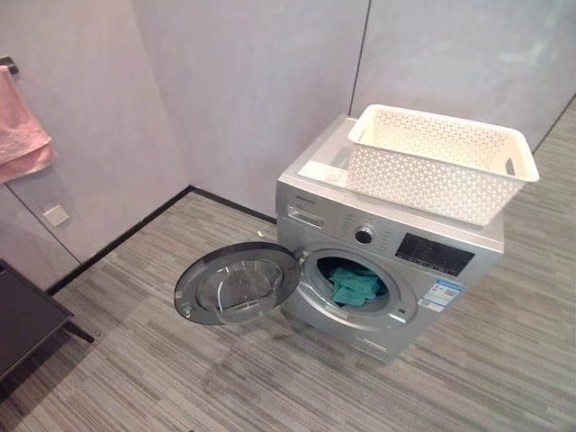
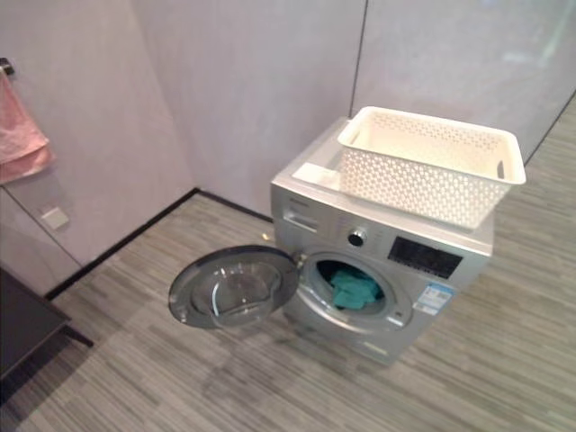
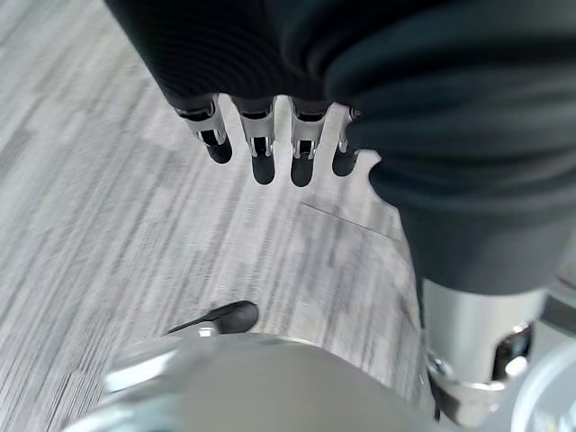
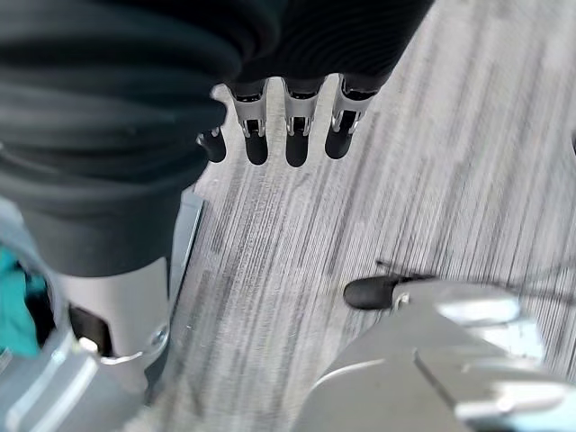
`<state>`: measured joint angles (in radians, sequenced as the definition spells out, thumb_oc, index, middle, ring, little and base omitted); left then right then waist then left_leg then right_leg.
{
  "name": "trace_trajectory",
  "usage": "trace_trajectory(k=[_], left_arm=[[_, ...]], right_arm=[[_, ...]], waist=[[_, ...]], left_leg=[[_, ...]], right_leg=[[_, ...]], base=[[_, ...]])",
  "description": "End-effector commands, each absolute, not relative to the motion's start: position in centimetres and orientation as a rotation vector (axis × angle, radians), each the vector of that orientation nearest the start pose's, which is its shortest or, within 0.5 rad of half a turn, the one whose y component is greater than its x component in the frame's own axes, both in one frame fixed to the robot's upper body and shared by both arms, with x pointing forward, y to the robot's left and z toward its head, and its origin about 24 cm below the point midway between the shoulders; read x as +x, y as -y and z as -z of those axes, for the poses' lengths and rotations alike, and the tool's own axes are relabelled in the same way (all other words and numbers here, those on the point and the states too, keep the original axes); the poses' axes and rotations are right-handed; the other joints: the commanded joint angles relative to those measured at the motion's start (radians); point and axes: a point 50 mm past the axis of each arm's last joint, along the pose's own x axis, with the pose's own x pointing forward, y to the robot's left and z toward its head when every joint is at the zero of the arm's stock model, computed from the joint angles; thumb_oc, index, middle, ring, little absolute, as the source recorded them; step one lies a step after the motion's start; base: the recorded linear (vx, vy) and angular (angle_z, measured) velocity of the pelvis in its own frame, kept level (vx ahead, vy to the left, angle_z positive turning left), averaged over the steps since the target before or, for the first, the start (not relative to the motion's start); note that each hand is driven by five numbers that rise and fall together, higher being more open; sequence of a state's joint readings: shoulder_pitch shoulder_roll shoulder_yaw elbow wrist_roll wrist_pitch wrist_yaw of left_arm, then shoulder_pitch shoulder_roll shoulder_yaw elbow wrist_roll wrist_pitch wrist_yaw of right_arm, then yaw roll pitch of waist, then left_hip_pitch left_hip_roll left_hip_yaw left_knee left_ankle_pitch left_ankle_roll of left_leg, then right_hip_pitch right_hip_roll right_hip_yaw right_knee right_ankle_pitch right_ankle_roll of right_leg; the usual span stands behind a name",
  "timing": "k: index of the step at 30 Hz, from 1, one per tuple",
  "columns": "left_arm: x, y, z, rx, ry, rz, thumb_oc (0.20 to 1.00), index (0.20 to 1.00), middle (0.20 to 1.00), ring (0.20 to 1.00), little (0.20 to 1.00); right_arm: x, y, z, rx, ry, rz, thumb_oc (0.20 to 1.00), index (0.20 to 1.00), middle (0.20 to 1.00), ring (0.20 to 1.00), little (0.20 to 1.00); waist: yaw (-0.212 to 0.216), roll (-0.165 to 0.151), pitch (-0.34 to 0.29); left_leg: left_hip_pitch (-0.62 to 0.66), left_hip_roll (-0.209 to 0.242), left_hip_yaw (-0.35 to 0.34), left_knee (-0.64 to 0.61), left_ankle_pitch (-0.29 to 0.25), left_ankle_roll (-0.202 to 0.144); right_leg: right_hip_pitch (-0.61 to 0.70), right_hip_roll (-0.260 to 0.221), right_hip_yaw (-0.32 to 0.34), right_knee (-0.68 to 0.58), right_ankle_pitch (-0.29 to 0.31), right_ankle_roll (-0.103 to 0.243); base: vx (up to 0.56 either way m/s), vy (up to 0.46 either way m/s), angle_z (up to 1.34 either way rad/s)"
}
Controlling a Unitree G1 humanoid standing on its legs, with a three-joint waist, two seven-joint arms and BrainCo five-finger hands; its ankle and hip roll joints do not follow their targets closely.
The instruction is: Grab the laundry basket,head to the washer,open it,put in the laundry and shut it.
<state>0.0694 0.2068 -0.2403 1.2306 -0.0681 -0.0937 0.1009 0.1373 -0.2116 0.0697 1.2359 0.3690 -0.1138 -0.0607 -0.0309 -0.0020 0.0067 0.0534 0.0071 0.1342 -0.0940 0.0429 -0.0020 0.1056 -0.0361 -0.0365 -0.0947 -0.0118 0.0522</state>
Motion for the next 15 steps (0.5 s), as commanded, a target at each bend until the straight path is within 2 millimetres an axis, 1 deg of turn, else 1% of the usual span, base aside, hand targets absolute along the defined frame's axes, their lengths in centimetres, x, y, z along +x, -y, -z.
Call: trace_trajectory(k=[1, 4, 6, 10, 11, 15], left_arm=[[9.4, -20.5, 16.4, 0.307, -1.123, -0.004, 1.0, 1.0, 1.0, 1.0, 1.0], [10.4, -20.2, 16.2, 0.298, -1.091, -0.002, 1.0, 1.0, 1.0, 1.0, 1.0], [10.6, -20.2, 16.2, 0.289, -1.088, -0.006, 1.0, 1.0, 1.0, 1.0, 1.0], [10.3, -20.3, 16.3, 0.279, -1.1, -0.017, 1.0, 1.0, 1.0, 1.0, 1.0], [9.6, -20.5, 16.5, 0.271, -1.128, -0.031, 1.0, 1.0, 1.0, 1.0, 1.0], [9.0, -20.6, 16.6, 0.273, -1.153, -0.034, 1.0, 1.0, 1.0, 1.0, 1.0]], right_arm=[[4.2, 25.3, 16.3, 0.046, -1.196, 0.451, 1.0, 1.0, 1.0, 1.0, 1.0], [3.7, 25.7, 16.3, 0.035, -1.217, 0.469, 1.0, 1.0, 1.0, 1.0, 1.0], [3.7, 25.9, 16.2, 0.03, -1.221, 0.47, 1.0, 1.0, 1.0, 1.0, 1.0], [3.8, 25.9, 16.2, 0.033, -1.215, 0.47, 1.0, 1.0, 1.0, 1.0, 1.0], [4.0, 25.8, 16.2, 0.043, -1.206, 0.473, 1.0, 1.0, 1.0, 1.0, 1.0], [4.1, 25.7, 16.2, 0.042, -1.203, 0.465, 1.0, 1.0, 1.0, 1.0, 1.0]], waist=[[-0.025, 0.008, -0.025], [-0.042, 0.015, -0.027], [-0.047, 0.017, -0.028], [-0.047, 0.018, -0.029], [-0.045, 0.016, -0.03], [-0.041, 0.015, -0.032]], left_leg=[[0.007, -0.012, -0.056, 0.007, -0.076, -0.011], [0.014, -0.011, -0.033, 0.007, -0.084, -0.009], [0.017, -0.011, -0.028, 0.007, -0.086, -0.009], [0.019, -0.012, -0.028, 0.007, -0.087, -0.01], [0.02, -0.012, -0.032, 0.007, -0.088, -0.011], [0.024, -0.013, -0.035, 0.007, -0.09, -0.011]], right_leg=[[-0.035, -0.015, 0.022, 0.054, -0.028, 0.062], [-0.042, -0.015, 0.045, 0.055, -0.023, 0.064], [-0.043, -0.015, 0.05, 0.055, -0.022, 0.063], [-0.039, -0.017, 0.047, 0.054, -0.024, 0.064], [-0.036, -0.019, 0.043, 0.054, -0.026, 0.063], [-0.029, -0.021, 0.036, 0.052, -0.028, 0.063]], base=[[0.03, 0.029, -0.29], [0.03, 0.031, -0.34], [0.04, 0.031, -0.2], [0.03, 0.017, -0.1], [0.0, 0.0, 0.0], [0.03, 0.013, 0.02]])
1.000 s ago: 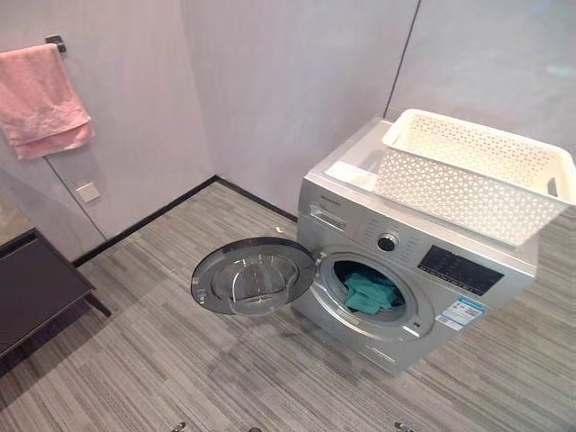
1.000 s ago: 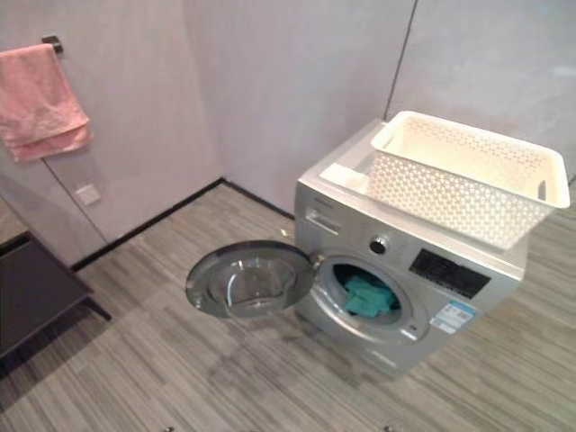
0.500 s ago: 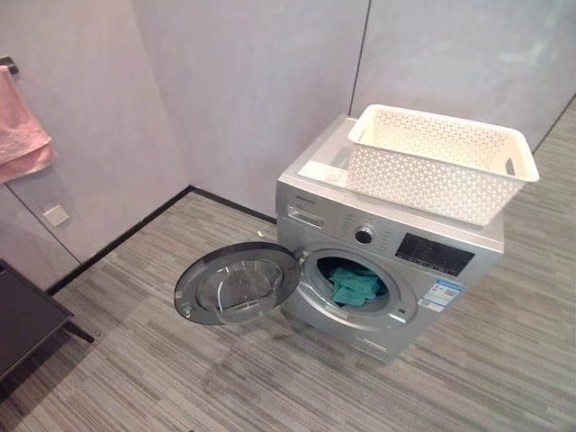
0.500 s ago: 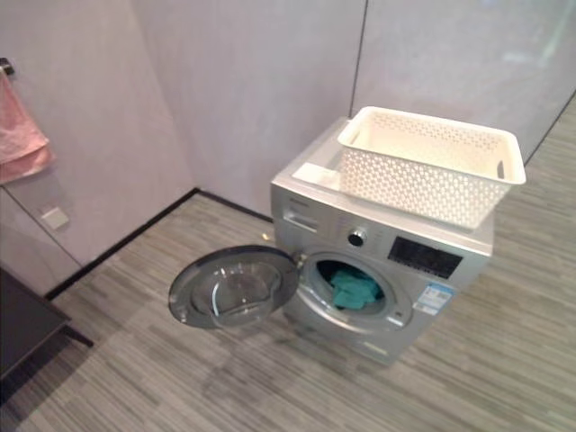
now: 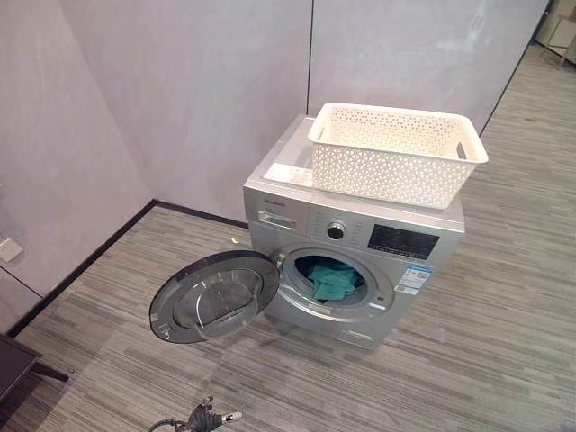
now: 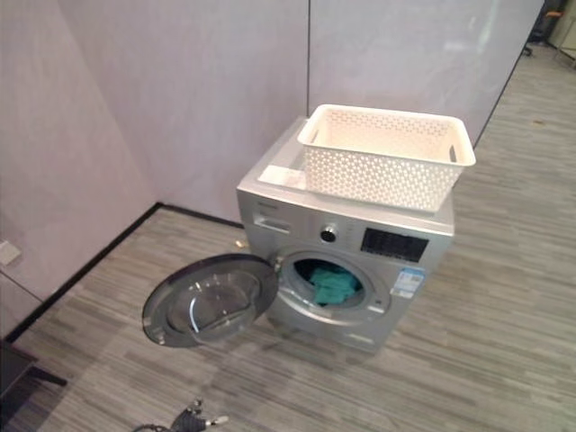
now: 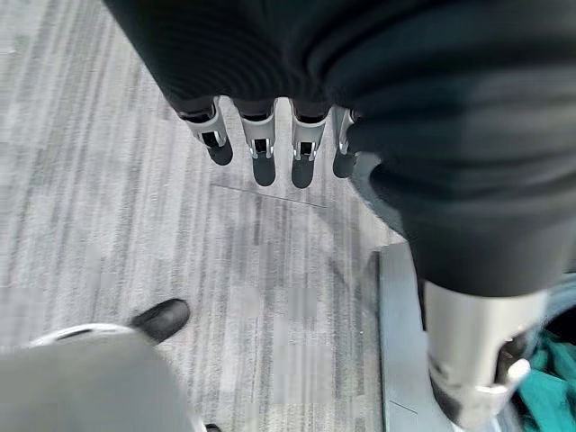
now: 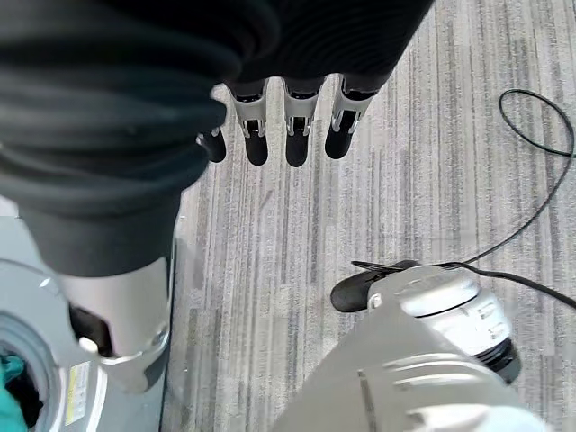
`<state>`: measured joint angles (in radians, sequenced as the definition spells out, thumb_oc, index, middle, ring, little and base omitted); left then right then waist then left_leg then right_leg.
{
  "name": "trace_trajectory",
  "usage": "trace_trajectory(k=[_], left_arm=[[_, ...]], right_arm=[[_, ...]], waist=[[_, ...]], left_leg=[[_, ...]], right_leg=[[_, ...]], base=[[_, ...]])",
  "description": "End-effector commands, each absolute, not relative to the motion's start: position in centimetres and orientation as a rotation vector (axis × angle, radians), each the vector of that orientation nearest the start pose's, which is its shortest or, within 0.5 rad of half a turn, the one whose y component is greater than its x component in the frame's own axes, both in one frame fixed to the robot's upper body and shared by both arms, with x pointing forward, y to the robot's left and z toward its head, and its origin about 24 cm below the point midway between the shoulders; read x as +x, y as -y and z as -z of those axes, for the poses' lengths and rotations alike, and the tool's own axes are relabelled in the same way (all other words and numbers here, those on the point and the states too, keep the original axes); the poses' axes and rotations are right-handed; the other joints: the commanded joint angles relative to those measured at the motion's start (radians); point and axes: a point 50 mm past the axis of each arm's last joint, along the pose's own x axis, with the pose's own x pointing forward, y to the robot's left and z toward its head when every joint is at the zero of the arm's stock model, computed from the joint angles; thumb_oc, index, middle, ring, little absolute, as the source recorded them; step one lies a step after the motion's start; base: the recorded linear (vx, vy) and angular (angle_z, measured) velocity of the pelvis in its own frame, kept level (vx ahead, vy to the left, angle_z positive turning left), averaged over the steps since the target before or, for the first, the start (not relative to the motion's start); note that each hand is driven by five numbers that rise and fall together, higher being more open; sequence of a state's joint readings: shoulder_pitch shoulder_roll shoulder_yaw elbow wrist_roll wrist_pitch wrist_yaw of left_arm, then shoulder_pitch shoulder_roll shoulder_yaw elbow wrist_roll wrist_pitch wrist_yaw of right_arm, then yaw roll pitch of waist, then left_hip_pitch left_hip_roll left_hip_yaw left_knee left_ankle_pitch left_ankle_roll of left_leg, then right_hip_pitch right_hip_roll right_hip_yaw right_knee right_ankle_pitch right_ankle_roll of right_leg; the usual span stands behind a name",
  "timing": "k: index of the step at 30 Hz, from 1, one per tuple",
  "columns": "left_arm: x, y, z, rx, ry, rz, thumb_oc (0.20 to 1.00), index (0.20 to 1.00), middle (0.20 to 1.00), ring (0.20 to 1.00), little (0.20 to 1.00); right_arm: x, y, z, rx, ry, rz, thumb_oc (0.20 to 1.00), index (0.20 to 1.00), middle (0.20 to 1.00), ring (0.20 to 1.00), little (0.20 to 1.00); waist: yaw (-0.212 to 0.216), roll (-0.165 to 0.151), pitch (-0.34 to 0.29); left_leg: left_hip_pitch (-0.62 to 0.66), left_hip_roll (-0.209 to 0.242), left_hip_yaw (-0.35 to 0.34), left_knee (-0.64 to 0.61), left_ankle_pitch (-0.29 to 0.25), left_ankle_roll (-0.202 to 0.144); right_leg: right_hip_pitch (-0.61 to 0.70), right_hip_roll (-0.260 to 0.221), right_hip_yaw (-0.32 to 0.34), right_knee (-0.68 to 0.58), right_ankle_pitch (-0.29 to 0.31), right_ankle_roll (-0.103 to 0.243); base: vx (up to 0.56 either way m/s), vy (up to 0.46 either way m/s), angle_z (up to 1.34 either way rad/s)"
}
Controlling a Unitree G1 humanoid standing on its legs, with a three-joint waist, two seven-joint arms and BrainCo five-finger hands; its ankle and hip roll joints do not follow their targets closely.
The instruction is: Grab the laundry basket,head to the washer,open it,put in the laundry and shut it.
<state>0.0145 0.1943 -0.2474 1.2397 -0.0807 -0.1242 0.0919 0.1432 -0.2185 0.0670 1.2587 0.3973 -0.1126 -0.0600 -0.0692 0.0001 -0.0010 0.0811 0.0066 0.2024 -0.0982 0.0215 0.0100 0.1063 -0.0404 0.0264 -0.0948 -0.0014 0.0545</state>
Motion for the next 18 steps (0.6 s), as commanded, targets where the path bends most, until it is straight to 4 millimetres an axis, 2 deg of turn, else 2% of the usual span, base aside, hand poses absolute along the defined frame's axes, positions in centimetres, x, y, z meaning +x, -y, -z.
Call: trace_trajectory(k=[1, 8, 14, 15, 18], left_arm=[[8.8, -20.7, 16.7, 0.274, -1.16, -0.035, 1.0, 1.0, 1.0, 1.0, 1.0], [7.9, -20.9, 16.8, 0.27, -1.192, -0.046, 1.0, 1.0, 1.0, 1.0, 1.0], [8.2, -21.3, 16.7, 0.274, -1.189, -0.071, 1.0, 1.0, 1.0, 1.0, 1.0], [8.4, -21.4, 16.7, 0.278, -1.182, -0.074, 1.0, 1.0, 1.0, 1.0, 1.0], [8.9, -21.4, 16.5, 0.249, -1.165, -0.098, 1.0, 1.0, 1.0, 1.0, 1.0]], right_arm=[[4.1, 25.6, 16.2, 0.042, -1.202, 0.46, 1.0, 1.0, 1.0, 1.0, 1.0], [4.0, 25.3, 16.3, 0.057, -1.208, 0.446, 1.0, 1.0, 1.0, 1.0, 1.0], [4.0, 25.5, 16.3, 0.065, -1.208, 0.458, 1.0, 1.0, 1.0, 1.0, 1.0], [4.0, 25.6, 16.3, 0.067, -1.207, 0.467, 1.0, 1.0, 1.0, 1.0, 1.0], [4.2, 26.0, 16.1, 0.069, -1.195, 0.483, 1.0, 1.0, 1.0, 1.0, 1.0]], waist=[[0.0, 0.011, -0.025], [0.012, 0.006, -0.024], [0.011, 0.002, 0.02], [0.011, -0.004, 0.032], [0.03, -0.034, 0.082]], left_leg=[[-0.002, -0.013, -0.105, 0.011, -0.068, -0.023], [0.002, -0.013, -0.126, 0.011, -0.066, -0.024], [-0.012, -0.002, -0.155, 0.017, -0.046, -0.025], [-0.034, -0.002, -0.16, 0.054, -0.054, -0.028], [-0.157, -0.003, -0.173, 0.284, -0.089, -0.058]], right_leg=[[-0.027, -0.017, -0.029, 0.051, -0.038, 0.06], [-0.019, -0.016, -0.042, 0.055, -0.048, 0.057], [-0.064, 0.008, -0.027, 0.155, -0.09, 0.034], [-0.069, 0.012, -0.025, 0.164, -0.096, 0.027], [-0.074, 0.01, -0.041, 0.179, -0.1, 0.006]], base=[[0.0, 0.0, 0.0], [0.0, -0.005, 0.01], [-0.03, -0.035, 0.13], [-0.08, -0.074, 0.23], [-0.1, -0.093, 0.31]])
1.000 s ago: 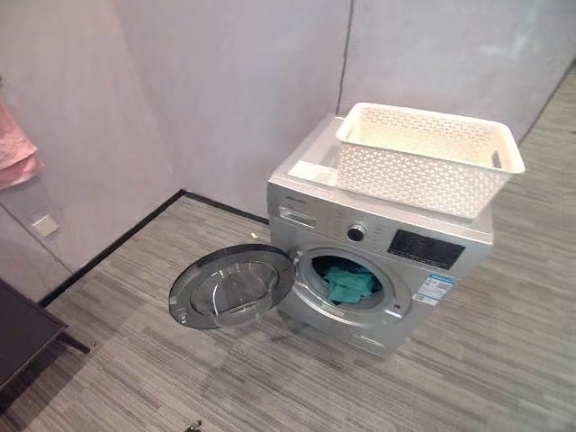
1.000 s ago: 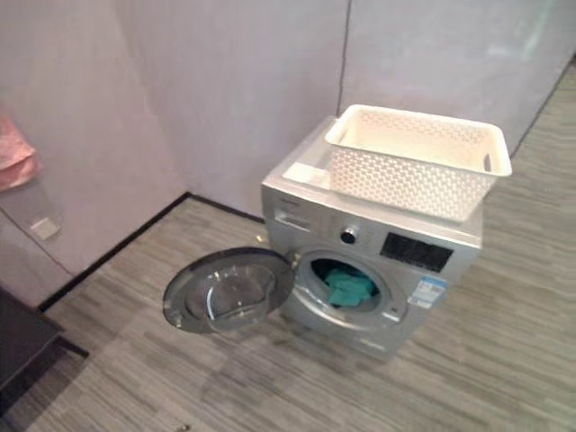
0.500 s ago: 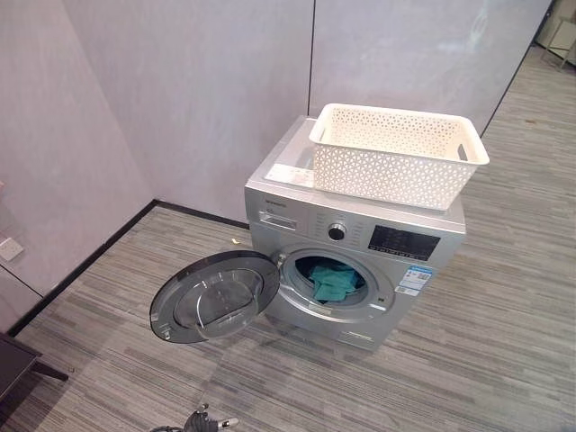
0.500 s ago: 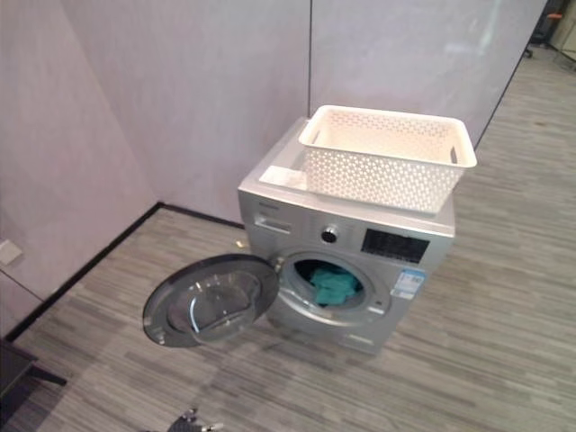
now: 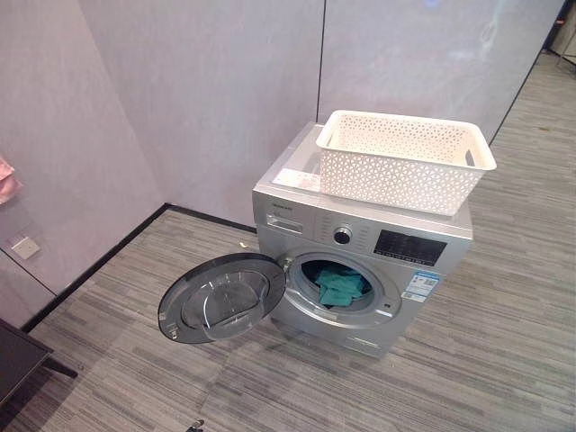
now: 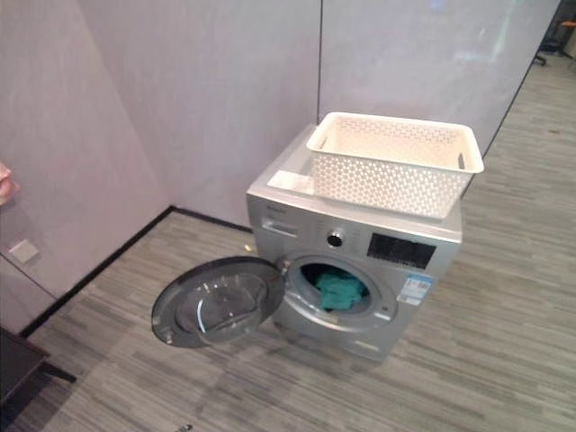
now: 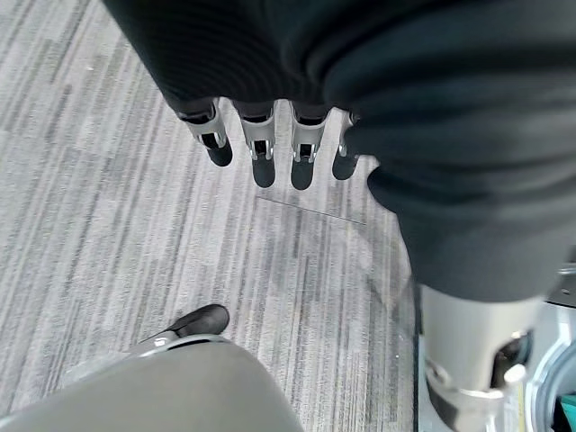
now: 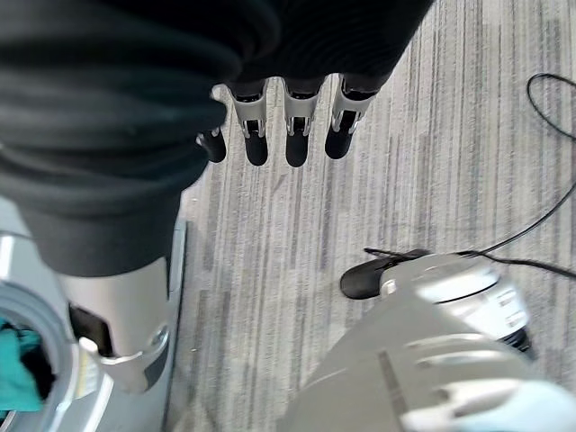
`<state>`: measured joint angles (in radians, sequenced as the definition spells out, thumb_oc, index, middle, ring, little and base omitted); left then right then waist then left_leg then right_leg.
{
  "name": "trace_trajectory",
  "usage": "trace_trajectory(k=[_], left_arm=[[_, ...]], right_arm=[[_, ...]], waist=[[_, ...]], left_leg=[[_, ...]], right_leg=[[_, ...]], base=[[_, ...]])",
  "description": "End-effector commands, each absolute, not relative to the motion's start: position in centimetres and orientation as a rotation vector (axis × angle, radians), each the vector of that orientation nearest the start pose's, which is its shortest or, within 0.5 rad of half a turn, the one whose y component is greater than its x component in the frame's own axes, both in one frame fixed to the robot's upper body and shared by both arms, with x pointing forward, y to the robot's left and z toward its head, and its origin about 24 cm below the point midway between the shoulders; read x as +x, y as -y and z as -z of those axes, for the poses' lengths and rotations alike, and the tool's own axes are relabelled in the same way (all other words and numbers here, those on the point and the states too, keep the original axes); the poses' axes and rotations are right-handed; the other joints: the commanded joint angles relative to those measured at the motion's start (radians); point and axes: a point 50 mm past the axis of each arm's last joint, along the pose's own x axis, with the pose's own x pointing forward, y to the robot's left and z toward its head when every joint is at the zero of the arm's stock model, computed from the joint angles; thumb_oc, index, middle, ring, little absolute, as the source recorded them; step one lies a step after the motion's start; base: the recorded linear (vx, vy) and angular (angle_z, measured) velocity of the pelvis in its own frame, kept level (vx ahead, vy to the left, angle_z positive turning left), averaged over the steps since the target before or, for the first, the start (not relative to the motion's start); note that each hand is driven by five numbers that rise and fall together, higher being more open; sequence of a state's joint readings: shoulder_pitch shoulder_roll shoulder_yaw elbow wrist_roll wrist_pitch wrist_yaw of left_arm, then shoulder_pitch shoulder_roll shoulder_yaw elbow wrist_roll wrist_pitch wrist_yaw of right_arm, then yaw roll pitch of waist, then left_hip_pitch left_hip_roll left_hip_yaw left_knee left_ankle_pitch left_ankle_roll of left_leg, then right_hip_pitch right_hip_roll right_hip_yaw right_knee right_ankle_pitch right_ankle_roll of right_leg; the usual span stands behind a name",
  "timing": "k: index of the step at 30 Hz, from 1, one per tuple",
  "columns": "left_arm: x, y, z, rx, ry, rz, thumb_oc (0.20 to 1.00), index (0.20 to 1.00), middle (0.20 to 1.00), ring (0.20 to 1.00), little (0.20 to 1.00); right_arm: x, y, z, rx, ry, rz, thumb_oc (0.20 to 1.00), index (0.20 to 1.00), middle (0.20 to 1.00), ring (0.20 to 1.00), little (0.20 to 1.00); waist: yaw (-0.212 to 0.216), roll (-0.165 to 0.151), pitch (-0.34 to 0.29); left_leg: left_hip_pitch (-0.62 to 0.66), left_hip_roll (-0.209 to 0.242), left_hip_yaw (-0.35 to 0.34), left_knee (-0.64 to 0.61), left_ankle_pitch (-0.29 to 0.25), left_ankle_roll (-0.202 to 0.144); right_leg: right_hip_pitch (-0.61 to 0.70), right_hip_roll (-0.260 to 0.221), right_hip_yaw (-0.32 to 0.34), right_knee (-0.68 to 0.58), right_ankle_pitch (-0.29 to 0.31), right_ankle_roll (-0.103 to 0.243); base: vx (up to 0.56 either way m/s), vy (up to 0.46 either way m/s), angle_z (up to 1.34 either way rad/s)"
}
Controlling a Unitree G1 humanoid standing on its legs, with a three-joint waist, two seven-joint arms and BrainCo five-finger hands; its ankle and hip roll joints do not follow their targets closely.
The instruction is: Grab the laundry basket,head to the washer,open it,put in the laundry and shut it.
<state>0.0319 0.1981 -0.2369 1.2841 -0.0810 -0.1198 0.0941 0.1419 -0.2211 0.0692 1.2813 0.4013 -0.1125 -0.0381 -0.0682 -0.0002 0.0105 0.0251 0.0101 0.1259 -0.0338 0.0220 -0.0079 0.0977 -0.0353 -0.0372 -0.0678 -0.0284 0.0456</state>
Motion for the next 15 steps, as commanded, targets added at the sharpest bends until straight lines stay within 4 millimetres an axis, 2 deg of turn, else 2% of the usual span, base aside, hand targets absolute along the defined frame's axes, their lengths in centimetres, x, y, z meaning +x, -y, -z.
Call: trace_trajectory(k=[1, 2, 4, 6, 7, 8, 9, 10, 11, 13, 15], left_arm=[[9.2, -21.5, 16.5, 0.229, -1.154, -0.121, 1.0, 1.0, 1.0, 1.0, 1.0], [9.3, -21.7, 16.4, 0.213, -1.147, -0.142, 1.0, 1.0, 1.0, 1.0, 1.0], [8.8, -21.9, 16.4, 0.184, -1.151, -0.183, 1.0, 1.0, 1.0, 1.0, 1.0], [8.4, -22.0, 16.5, 0.165, -1.152, -0.206, 1.0, 1.0, 1.0, 1.0, 1.0], [8.2, -22.2, 16.5, 0.16, -1.152, -0.224, 1.0, 1.0, 1.0, 1.0, 1.0], [8.3, -22.3, 16.4, 0.154, -1.146, -0.234, 1.0, 1.0, 1.0, 1.0, 1.0], [8.3, -22.4, 16.4, 0.151, -1.139, -0.248, 1.0, 1.0, 1.0, 1.0, 1.0], [8.0, -22.4, 16.5, 0.146, -1.147, -0.258, 1.0, 1.0, 1.0, 1.0, 1.0], [8.0, -22.4, 16.5, 0.146, -1.147, -0.258, 1.0, 1.0, 1.0, 1.0, 1.0], [7.9, -22.5, 16.4, 0.158, -1.148, -0.262, 1.0, 1.0, 1.0, 1.0, 1.0], [8.2, -22.9, 16.2, 0.17, -1.126, -0.267, 1.0, 1.0, 1.0, 1.0, 1.0]], right_arm=[[4.6, 26.0, 16.1, 0.065, -1.186, 0.475, 1.0, 1.0, 1.0, 1.0, 1.0], [4.8, 26.0, 16.1, 0.059, -1.184, 0.467, 1.0, 1.0, 1.0, 1.0, 1.0], [5.1, 26.1, 16.0, 0.059, -1.172, 0.465, 1.0, 1.0, 1.0, 1.0, 1.0], [5.7, 26.1, 15.9, 0.06, -1.15, 0.463, 1.0, 1.0, 1.0, 1.0, 1.0], [5.9, 26.3, 15.8, 0.063, -1.138, 0.466, 1.0, 1.0, 1.0, 1.0, 1.0], [6.1, 26.3, 15.7, 0.065, -1.127, 0.469, 1.0, 1.0, 1.0, 1.0, 1.0], [6.2, 26.5, 15.6, 0.064, -1.119, 0.477, 1.0, 1.0, 1.0, 1.0, 1.0], [6.2, 26.7, 15.6, 0.064, -1.121, 0.477, 1.0, 1.0, 1.0, 1.0, 1.0], [6.2, 26.7, 15.6, 0.063, -1.121, 0.477, 1.0, 1.0, 1.0, 1.0, 1.0], [5.4, 26.6, 15.8, 0.085, -1.141, 0.494, 1.0, 1.0, 1.0, 1.0, 1.0], [6.0, 26.6, 15.7, 0.085, -1.129, 0.489, 1.0, 1.0, 1.0, 1.0, 1.0]], waist=[[0.039, -0.038, 0.085], [0.05, -0.042, 0.096], [0.058, -0.048, 0.094], [0.068, -0.044, 0.096], [0.074, -0.029, 0.098], [0.075, -0.02, 0.098], [0.077, -0.013, 0.102], [0.076, -0.001, 0.093], [0.078, -0.001, 0.094], [0.076, 0.006, 0.087], [0.081, 0.007, 0.092]], left_leg=[[-0.139, -0.008, -0.126, 0.288, -0.082, -0.046], [-0.16, -0.007, -0.163, 0.323, -0.072, -0.047], [-0.172, 0.048, -0.215, 0.267, -0.067, -0.049], [-0.184, 0.123, -0.241, 0.184, 0.0, -0.056], [-0.185, 0.158, -0.274, 0.099, 0.053, -0.066], [-0.196, 0.172, -0.282, 0.07, 0.082, -0.081], [-0.21, 0.178, -0.276, 0.053, 0.104, -0.095], [-0.191, 0.187, -0.263, 0.018, 0.087, -0.1], [-0.187, 0.187, -0.261, 0.015, 0.088, -0.1], [-0.223, 0.138, -0.227, 0.083, 0.058, -0.105], [-0.23, 0.106, -0.193, 0.117, 0.029, -0.089]], right_leg=[[-0.069, 0.011, 0.027, 0.157, -0.074, 0.009], [-0.072, 0.015, 0.035, 0.162, -0.077, 0.005], [-0.068, 0.012, 0.05, 0.157, -0.094, 0.016], [-0.066, 0.003, 0.061, 0.161, -0.102, 0.027], [-0.06, 0.005, 0.08, 0.164, -0.12, 0.031], [-0.057, 0.002, 0.084, 0.161, -0.127, 0.034], [-0.053, -0.01, 0.088, 0.163, -0.133, 0.039], [-0.044, -0.02, 0.09, 0.159, -0.145, 0.049], [-0.043, -0.02, 0.091, 0.159, -0.146, 0.049], [-0.019, -0.086, 0.079, 0.147, -0.142, 0.076], [-0.039, -0.13, 0.081, 0.16, -0.128, 0.093]], base=[[-0.06, -0.061, 0.29], [0.04, 0.003, 0.08], [0.15, 0.083, -0.16], [0.19, 0.183, -0.16], [0.21, 0.26, -0.05], [0.19, 0.292, -0.04], [0.2, 0.307, -0.04], [0.13, 0.21, -0.05], [0.24, 0.328, -0.19], [0.26, 0.389, -0.3], [0.13, 0.312, -0.21]])
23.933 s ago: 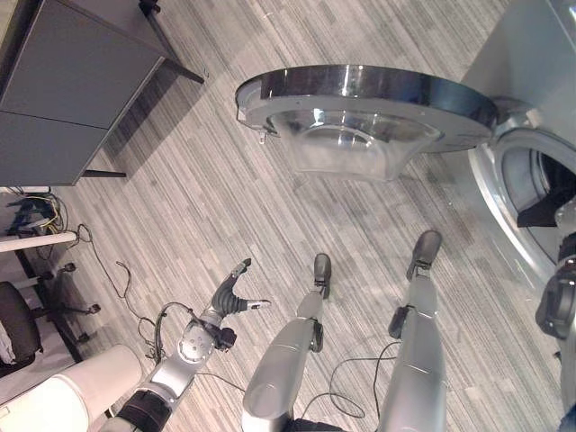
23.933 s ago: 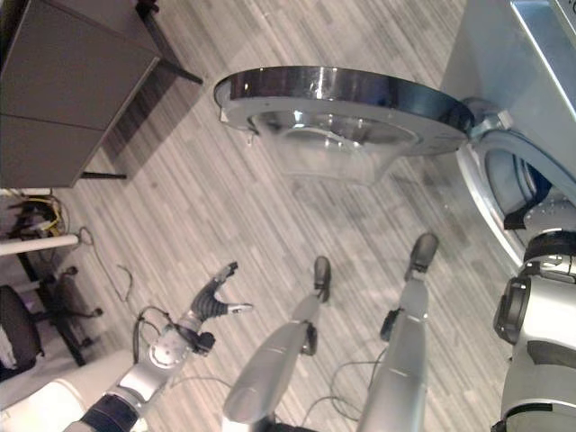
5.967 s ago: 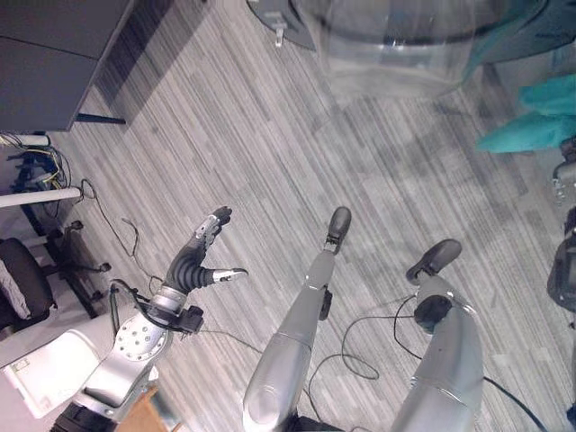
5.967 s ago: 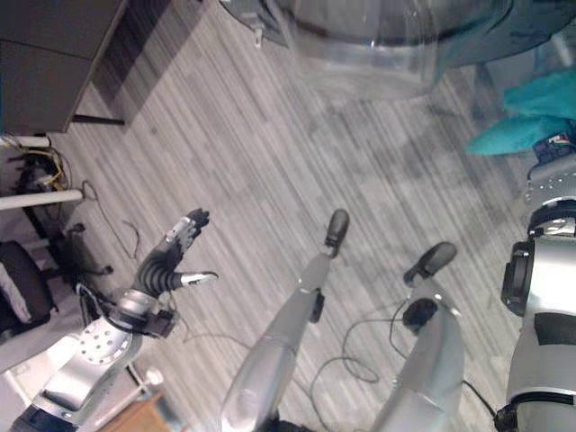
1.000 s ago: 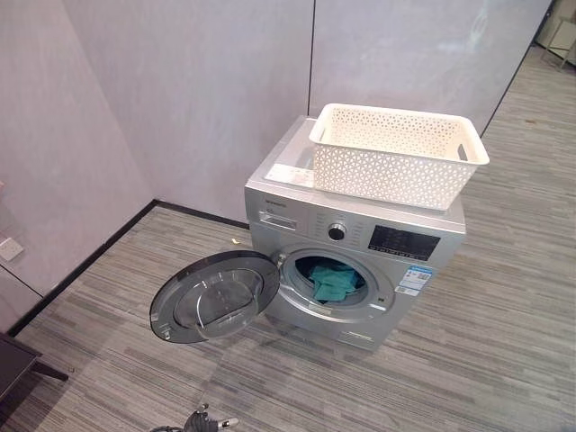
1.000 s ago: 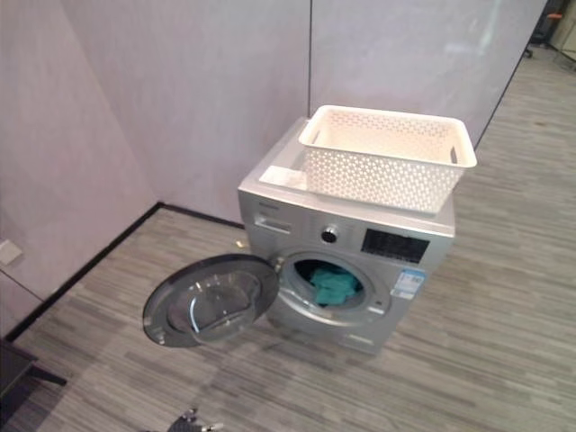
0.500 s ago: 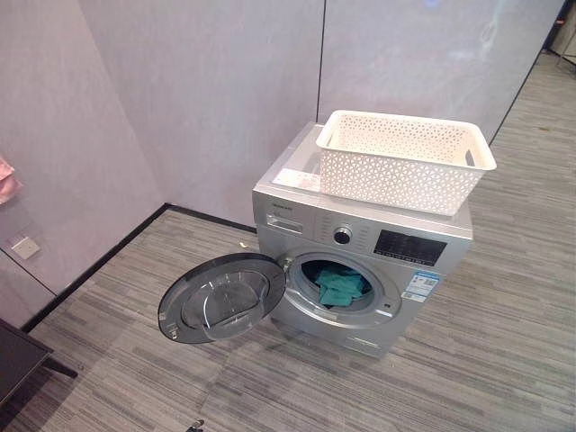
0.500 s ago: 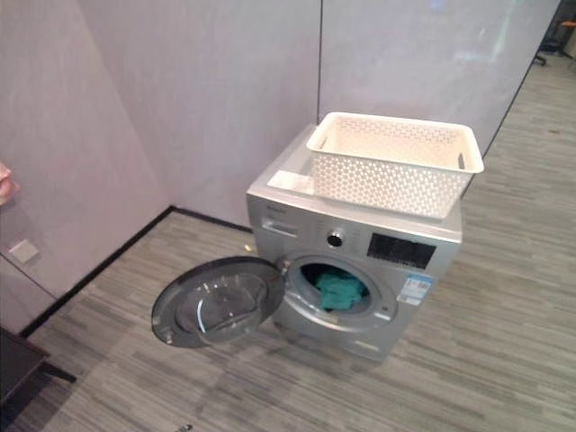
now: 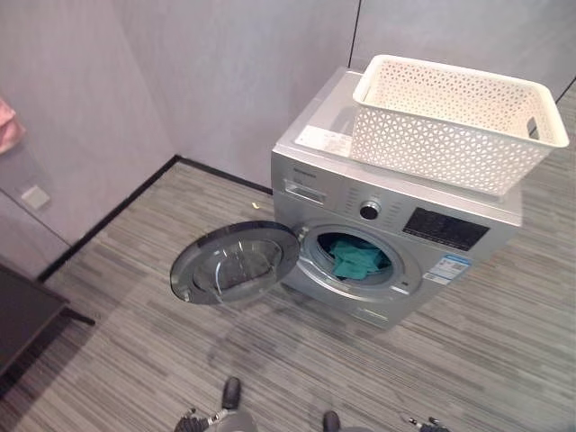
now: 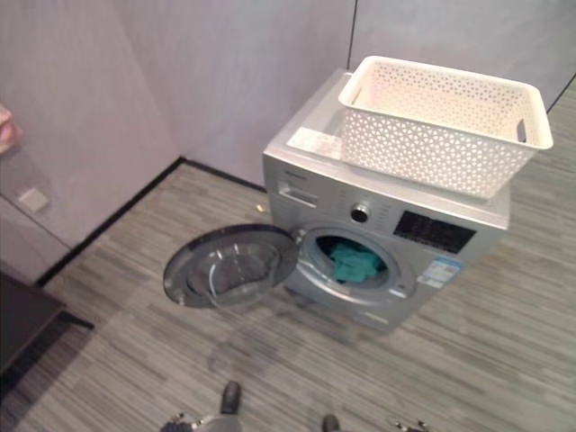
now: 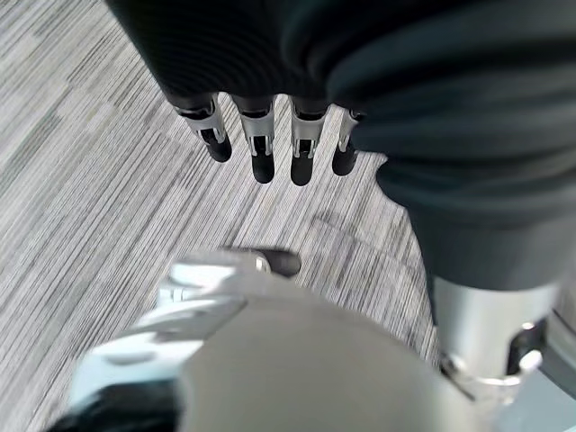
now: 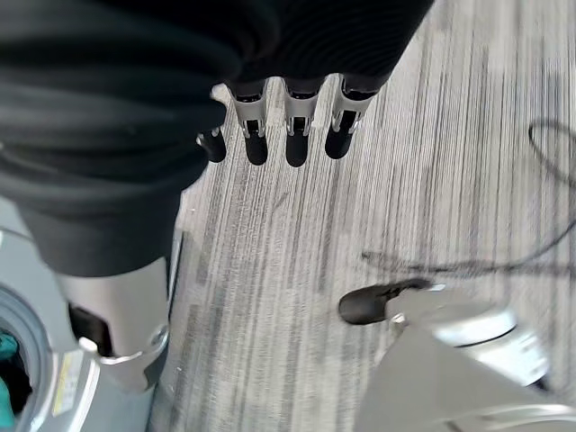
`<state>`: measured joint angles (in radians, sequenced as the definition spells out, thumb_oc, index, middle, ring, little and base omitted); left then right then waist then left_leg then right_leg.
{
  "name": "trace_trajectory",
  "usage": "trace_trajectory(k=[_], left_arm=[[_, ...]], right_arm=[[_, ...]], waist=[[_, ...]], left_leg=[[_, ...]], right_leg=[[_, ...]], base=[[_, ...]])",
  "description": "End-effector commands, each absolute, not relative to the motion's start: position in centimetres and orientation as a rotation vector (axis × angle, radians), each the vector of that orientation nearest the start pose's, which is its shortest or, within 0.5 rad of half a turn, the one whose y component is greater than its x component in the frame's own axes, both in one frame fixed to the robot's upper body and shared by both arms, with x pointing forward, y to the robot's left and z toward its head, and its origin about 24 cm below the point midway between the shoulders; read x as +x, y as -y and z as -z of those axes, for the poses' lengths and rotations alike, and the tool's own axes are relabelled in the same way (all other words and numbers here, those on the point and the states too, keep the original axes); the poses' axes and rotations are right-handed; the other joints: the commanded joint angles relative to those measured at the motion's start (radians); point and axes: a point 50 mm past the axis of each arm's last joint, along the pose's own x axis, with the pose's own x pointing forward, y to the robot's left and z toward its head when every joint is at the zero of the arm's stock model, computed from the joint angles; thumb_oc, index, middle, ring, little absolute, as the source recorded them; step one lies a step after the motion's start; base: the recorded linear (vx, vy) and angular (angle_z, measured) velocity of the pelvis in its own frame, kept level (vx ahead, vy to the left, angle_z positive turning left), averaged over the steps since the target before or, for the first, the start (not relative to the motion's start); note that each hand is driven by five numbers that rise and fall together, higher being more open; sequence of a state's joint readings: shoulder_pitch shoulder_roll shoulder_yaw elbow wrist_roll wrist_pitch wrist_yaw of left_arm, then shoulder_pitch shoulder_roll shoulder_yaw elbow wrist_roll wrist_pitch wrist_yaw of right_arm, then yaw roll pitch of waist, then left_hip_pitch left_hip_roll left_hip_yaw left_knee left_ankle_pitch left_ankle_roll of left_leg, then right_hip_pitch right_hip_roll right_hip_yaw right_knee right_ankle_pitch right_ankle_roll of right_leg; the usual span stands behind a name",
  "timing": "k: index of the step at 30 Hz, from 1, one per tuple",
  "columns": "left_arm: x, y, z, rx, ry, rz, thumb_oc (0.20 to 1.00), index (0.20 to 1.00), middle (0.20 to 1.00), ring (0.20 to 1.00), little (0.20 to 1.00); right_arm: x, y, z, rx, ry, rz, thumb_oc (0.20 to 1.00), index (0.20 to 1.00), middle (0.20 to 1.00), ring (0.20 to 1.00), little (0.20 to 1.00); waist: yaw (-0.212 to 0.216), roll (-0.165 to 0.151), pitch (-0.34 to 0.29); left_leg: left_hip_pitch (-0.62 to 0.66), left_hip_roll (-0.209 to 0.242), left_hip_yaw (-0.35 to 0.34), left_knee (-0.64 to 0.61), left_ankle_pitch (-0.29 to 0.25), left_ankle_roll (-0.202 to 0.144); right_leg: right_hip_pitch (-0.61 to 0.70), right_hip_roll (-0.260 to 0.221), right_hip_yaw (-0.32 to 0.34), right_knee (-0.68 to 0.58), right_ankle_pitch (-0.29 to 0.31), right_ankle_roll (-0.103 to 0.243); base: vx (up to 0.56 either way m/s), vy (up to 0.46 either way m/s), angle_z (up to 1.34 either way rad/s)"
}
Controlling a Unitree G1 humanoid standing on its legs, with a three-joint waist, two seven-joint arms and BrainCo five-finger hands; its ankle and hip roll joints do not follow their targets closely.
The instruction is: Grab the laundry basket,head to the washer,open it,put in the laundry and shut it.
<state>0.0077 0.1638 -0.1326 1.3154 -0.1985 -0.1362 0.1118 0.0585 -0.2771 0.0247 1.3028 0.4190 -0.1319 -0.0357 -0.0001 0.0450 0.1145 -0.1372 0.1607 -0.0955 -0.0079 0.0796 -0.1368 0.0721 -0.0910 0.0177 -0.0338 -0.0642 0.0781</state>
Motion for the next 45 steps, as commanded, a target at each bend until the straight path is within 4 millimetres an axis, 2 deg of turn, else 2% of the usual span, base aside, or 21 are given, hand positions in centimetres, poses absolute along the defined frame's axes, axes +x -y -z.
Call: trace_trajectory(k=[1, 3, 5, 7, 9, 10, 15, 16, 17, 18, 20, 21, 23, 26, 29, 32, 35, 37, 38, 42, 45], left_arm=[[8.6, -23.1, 16.1, 0.178, -1.107, -0.271, 1.0, 1.0, 1.0, 1.0, 1.0], [10.1, -23.7, 15.4, 0.189, -1.031, -0.302, 1.0, 1.0, 1.0, 1.0, 1.0], [12.1, -24.9, 14.1, 0.164, -0.91, -0.37, 1.0, 1.0, 1.0, 1.0, 1.0], [14.0, -26.3, 12.4, 0.139, -0.772, -0.447, 1.0, 1.0, 1.0, 1.0, 1.0], [16.4, -28.9, 8.5, 0.202, -0.554, -0.515, 1.0, 1.0, 1.0, 1.0, 1.0], [16.4, -29.0, 8.5, 0.203, -0.555, -0.516, 1.0, 1.0, 1.0, 1.0, 1.0], [19.3, -36.0, 1.5, 0.449, -0.364, -0.7, 1.0, 1.0, 1.0, 1.0, 1.0], [20.1, -37.6, -0.2, 0.481, -0.327, -0.762, 1.0, 1.0, 1.0, 1.0, 1.0], [22.0, -40.2, -4.5, 0.524, -0.222, -0.847, 1.0, 1.0, 1.0, 1.0, 1.0], [22.6, -41.3, -6.4, 0.532, -0.18, -0.885, 1.0, 1.0, 1.0, 1.0, 1.0], [22.7, -41.3, -6.5, 0.533, -0.178, -0.885, 1.0, 1.0, 1.0, 1.0, 1.0], [25.2, -43.4, -11.8, 0.614, -0.113, -0.912, 1.0, 1.0, 1.0, 1.0, 1.0], [26.2, -43.6, -13.3, 0.643, -0.105, -0.905, 1.0, 1.0, 1.0, 1.0, 1.0], [29.4, -43.0, -16.8, 0.71, -0.097, -0.861, 1.0, 1.0, 1.0, 1.0, 1.0], [30.0, -42.8, -17.5, 0.734, -0.103, -0.851, 1.0, 1.0, 1.0, 1.0, 1.0], [31.3, -42.2, -19.1, 0.785, -0.126, -0.826, 1.0, 1.0, 1.0, 1.0, 1.0], [31.7, -42.0, -19.6, 0.766, -0.12, -0.818, 1.0, 1.0, 1.0, 1.0, 1.0], [31.7, -42.0, -19.6, 0.766, -0.12, -0.818, 1.0, 1.0, 1.0, 1.0, 1.0], [32.2, -41.6, -19.1, 0.732, -0.166, -0.775, 1.0, 1.0, 1.0, 1.0, 1.0], [32.8, -40.8, -18.0, 0.672, -0.202, -0.724, 1.0, 1.0, 1.0, 1.0, 1.0], [34.4, -38.6, -16.9, 0.598, -0.202, -0.638, 1.0, 1.0, 1.0, 1.0, 1.0]], right_arm=[[6.5, 26.4, 15.7, 0.087, -1.118, 0.483, 1.0, 1.0, 1.0, 1.0, 1.0], [8.2, 26.0, 15.5, 0.075, -1.08, 0.447, 1.0, 1.0, 1.0, 1.0, 1.0], [9.5, 25.1, 15.4, 0.069, -1.046, 0.411, 1.0, 1.0, 1.0, 1.0, 1.0], [9.7, 24.5, 15.4, 0.05, -1.041, 0.37, 1.0, 1.0, 1.0, 1.0, 1.0], [10.0, 24.6, 15.3, 0.013, -1.032, 0.342, 1.0, 1.0, 1.0, 1.0, 1.0], [10.0, 24.5, 15.3, 0.013, -1.033, 0.341, 1.0, 1.0, 1.0, 1.0, 1.0], [12.1, 23.8, 14.5, -0.035, -0.963, 0.218, 1.0, 1.0, 1.0, 1.0, 1.0], [12.5, 23.5, 14.3, -0.043, -0.947, 0.186, 1.0, 1.0, 1.0, 1.0, 1.0], [13.1, 23.3, 13.9, -0.069, -0.924, 0.139, 1.0, 1.0, 1.0, 1.0, 1.0], [13.3, 23.3, 13.9, -0.072, -0.918, 0.125, 1.0, 1.0, 1.0, 1.0, 1.0], [13.3, 23.2, 13.9, -0.07, -0.917, 0.125, 1.0, 1.0, 1.0, 1.0, 1.0], [14.4, 23.1, 13.3, -0.075, -0.875, 0.093, 1.0, 1.0, 1.0, 1.0, 1.0], [14.8, 22.9, 13.2, -0.071, -0.867, 0.083, 1.0, 1.0, 1.0, 1.0, 1.0], [16.0, 22.8, 12.7, -0.1, -0.833, 0.04, 1.0, 1.0, 1.0, 1.0, 1.0], [16.3, 22.7, 12.5, -0.093, -0.817, 0.038, 1.0, 1.0, 1.0, 1.0, 1.0], [17.6, 22.8, 11.5, -0.081, -0.745, 0.038, 1.0, 1.0, 1.0, 1.0, 1.0], [18.2, 22.6, 11.1, -0.065, -0.715, 0.038, 1.0, 1.0, 1.0, 1.0, 1.0], [18.2, 22.6, 11.1, -0.065, -0.715, 0.038, 1.0, 1.0, 1.0, 1.0, 1.0], [18.6, 22.4, 10.7, -0.042, -0.688, 0.025, 1.0, 1.0, 1.0, 1.0, 1.0], [18.6, 22.3, 10.6, -0.025, -0.682, 0.021, 1.0, 1.0, 1.0, 1.0, 1.0], [18.7, 22.1, 10.4, -0.021, -0.669, 0.009, 1.0, 1.0, 1.0, 1.0, 1.0]], waist=[[0.02, -0.04, -0.009], [0.042, -0.038, 0.007], [0.083, -0.037, 0.018], [0.093, -0.044, 0.027], [0.094, -0.059, 0.033], [0.093, -0.06, 0.032], [0.088, -0.085, 0.004], [0.083, -0.092, -0.001], [0.076, -0.105, 0.0], [0.072, -0.111, 0.004], [0.073, -0.112, 0.004], [0.054, -0.132, 0.031], [0.05, -0.139, 0.042], [0.016, -0.175, 0.09], [0.011, -0.187, 0.103], [-0.021, -0.234, 0.139], [-0.03, -0.251, 0.155], [-0.03, -0.251, 0.155], [-0.049, -0.277, 0.178], [-0.067, -0.285, 0.18], [-0.087, -0.291, 0.177]], left_leg=[[-0.074, -0.052, 0.053, 0.104, -0.041, 0.046], [-0.083, -0.048, 0.107, 0.114, -0.061, 0.058], [-0.082, -0.036, 0.148, 0.111, -0.075, 0.063], [-0.087, -0.041, 0.159, 0.122, -0.081, 0.068], [-0.106, -0.064, 0.163, 0.147, -0.091, 0.069], [-0.106, -0.064, 0.163, 0.148, -0.092, 0.07], [-0.152, -0.068, 0.173, 0.166, -0.103, 0.059], [-0.165, -0.067, 0.174, 0.167, -0.099, 0.056], [-0.188, -0.061, 0.171, 0.171, -0.094, 0.051], [-0.196, -0.058, 0.169, 0.173, -0.093, 0.049], [-0.198, -0.057, 0.169, 0.174, -0.093, 0.049], [-0.222, -0.043, 0.161, 0.181, -0.084, 0.043], [-0.23, -0.038, 0.159, 0.184, -0.081, 0.042], [-0.261, -0.014, 0.147, 0.188, -0.063, 0.034], [-0.269, -0.005, 0.142, 0.188, -0.056, 0.032], [-0.303, 0.027, 0.127, 0.182, -0.034, 0.023], [-0.323, 0.038, 0.119, 0.183, -0.027, 0.02], [-0.323, 0.038, 0.119, 0.183, -0.027, 0.02], [-0.355, 0.057, 0.11, 0.182, -0.015, 0.012], [-0.386, 0.062, 0.104, 0.184, -0.008, 0.008], [-0.416, 0.065, 0.093, 0.191, -0.003, 0.004]], right_leg=[[-0.033, -0.094, 0.026, 0.136, -0.079, 0.069], [-0.092, -0.133, -0.03, 0.162, -0.036, 0.083], [-0.106, -0.174, -0.178, 0.154, -0.002, 0.076], [-0.085, -0.192, -0.258, 0.133, 0.03, 0.082], [-0.075, -0.199, -0.242, 0.11, 0.07, 0.1], [-0.074, -0.2, -0.242, 0.109, 0.071, 0.1], [-0.089, -0.201, -0.234, 0.063, 0.083, 0.12], [-0.1, -0.2, -0.231, 0.058, 0.085, 0.121], [-0.118, -0.193, -0.225, 0.055, 0.081, 0.121], [-0.126, -0.189, -0.221, 0.054, 0.078, 0.121], [-0.127, -0.189, -0.221, 0.055, 0.078, 0.121], [-0.149, -0.176, -0.213, 0.052, 0.07, 0.121], [-0.156, -0.171, -0.211, 0.052, 0.07, 0.12], [-0.202, -0.144, -0.198, 0.062, 0.072, 0.118], [-0.215, -0.135, -0.194, 0.067, 0.073, 0.116], [-0.263, -0.102, -0.18, 0.069, 0.085, 0.113], [-0.282, -0.091, -0.178, 0.066, 0.092, 0.113], [-0.282, -0.091, -0.178, 0.066, 0.092, 0.113], [-0.314, -0.074, -0.167, 0.052, 0.109, 0.111], [-0.343, -0.064, -0.157, 0.04, 0.121, 0.109], [-0.367, -0.054, -0.151, 0.031, 0.131, 0.107]], base=[[0.03, 0.271, -0.27], [-0.03, 0.208, -0.55], [-0.02, 0.105, -0.77], [0.03, 0.031, -0.93], [0.05, 0.055, -0.19], [0.03, 0.045, 0.34], [0.01, 0.023, -0.01], [-0.05, -0.025, -0.07], [-0.06, -0.038, -0.12], [-0.05, -0.038, -0.11], [-0.05, -0.036, -0.07], [-0.11, -0.07, -0.03], [-0.1, -0.065, 0.0], [-0.08, -0.057, -0.03], [-0.06, -0.052, -0.04], [-0.05, -0.063, -0.08], [-0.04, -0.054, -0.01], [-0.03, -0.021, 0.0], [-0.05, -0.041, -0.01], [-0.04, -0.022, 0.04], [-0.02, -0.015, 0.04]])
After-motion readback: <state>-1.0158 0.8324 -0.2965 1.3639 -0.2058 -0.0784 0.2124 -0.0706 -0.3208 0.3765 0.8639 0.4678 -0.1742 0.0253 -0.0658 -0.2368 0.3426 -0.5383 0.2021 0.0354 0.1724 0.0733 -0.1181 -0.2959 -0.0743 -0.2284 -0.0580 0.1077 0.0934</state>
